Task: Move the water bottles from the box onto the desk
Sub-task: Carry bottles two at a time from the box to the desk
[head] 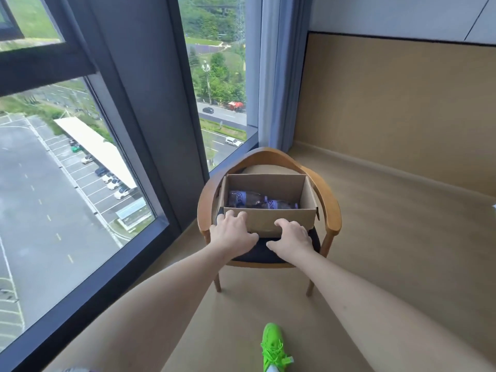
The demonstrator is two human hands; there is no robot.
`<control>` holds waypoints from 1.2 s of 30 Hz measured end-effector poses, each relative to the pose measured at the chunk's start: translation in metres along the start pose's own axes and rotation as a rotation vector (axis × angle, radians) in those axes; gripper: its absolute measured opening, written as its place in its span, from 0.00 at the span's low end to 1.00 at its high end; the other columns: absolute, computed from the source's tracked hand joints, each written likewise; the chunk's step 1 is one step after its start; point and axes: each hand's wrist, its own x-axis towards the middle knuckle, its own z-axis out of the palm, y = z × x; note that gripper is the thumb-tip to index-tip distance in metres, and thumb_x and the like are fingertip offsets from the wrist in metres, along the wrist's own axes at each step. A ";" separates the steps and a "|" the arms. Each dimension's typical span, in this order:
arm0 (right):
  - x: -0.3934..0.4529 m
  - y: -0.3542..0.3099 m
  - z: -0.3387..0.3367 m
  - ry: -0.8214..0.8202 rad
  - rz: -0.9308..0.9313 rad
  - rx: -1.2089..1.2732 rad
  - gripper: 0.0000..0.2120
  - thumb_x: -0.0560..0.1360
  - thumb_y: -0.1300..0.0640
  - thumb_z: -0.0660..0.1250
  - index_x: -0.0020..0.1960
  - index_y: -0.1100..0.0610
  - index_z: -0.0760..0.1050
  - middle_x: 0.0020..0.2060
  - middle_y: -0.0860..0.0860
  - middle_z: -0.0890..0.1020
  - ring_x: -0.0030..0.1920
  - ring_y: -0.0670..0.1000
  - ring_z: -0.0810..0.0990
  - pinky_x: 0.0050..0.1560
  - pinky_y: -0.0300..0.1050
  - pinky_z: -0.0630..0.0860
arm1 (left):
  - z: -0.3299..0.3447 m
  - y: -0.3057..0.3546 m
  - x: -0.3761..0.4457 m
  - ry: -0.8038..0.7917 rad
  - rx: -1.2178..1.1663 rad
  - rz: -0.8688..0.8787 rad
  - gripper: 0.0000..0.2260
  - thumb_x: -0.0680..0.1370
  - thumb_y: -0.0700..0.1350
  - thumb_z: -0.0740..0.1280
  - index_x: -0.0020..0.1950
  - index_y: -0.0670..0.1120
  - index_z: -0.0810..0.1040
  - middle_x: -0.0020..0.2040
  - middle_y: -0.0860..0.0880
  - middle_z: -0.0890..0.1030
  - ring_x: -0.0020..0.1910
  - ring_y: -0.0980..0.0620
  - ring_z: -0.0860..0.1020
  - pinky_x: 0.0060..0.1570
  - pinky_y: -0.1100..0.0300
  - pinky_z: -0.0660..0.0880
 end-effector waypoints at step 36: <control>0.374 0.054 0.081 -0.535 0.372 -0.133 0.29 0.72 0.60 0.68 0.72 0.49 0.70 0.61 0.54 0.76 0.65 0.59 0.73 0.61 0.54 0.74 | 0.132 -0.038 0.385 -0.572 0.031 -0.004 0.27 0.78 0.52 0.67 0.77 0.51 0.68 0.72 0.46 0.72 0.71 0.42 0.68 0.68 0.44 0.71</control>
